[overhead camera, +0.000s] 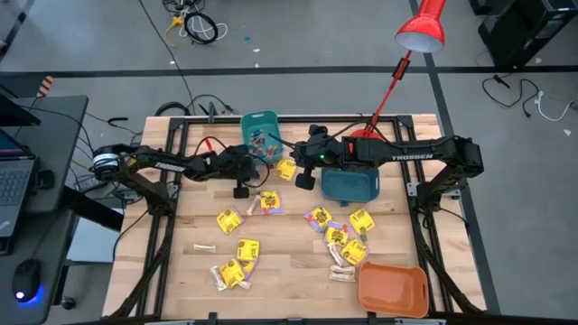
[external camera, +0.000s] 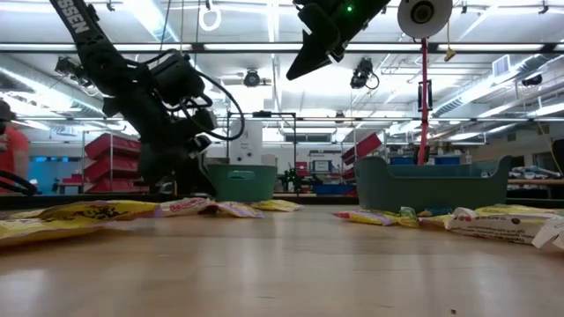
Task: Sort candy
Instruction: Put the blue candy into the green bin
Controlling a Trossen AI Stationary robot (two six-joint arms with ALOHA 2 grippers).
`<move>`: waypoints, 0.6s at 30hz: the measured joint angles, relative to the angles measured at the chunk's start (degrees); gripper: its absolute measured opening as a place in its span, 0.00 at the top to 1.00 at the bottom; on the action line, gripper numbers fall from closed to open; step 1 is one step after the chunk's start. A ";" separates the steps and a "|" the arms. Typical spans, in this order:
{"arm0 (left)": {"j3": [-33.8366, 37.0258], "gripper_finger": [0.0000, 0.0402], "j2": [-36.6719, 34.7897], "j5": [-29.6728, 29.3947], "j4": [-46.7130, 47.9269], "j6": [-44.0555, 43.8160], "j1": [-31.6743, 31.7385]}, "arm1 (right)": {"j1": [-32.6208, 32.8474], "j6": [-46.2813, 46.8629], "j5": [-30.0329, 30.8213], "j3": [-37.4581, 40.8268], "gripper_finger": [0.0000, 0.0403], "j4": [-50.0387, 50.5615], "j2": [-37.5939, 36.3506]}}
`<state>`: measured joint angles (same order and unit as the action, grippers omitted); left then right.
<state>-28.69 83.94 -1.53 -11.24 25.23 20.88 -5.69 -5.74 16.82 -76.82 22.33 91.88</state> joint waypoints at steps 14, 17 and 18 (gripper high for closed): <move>0.00 0.72 0.00 1.24 3.03 0.05 0.12 | 0.07 0.00 0.01 0.00 1.00 0.03 0.00; 0.00 0.70 0.44 1.33 2.86 0.11 0.12 | 0.07 0.00 0.00 0.00 1.00 0.04 0.00; 0.00 0.70 0.72 1.35 3.04 0.07 0.12 | 0.07 0.00 0.00 0.00 1.00 0.03 0.00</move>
<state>-28.69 84.67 -0.19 -8.20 25.31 20.99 -5.63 -5.74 16.82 -76.82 22.36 91.88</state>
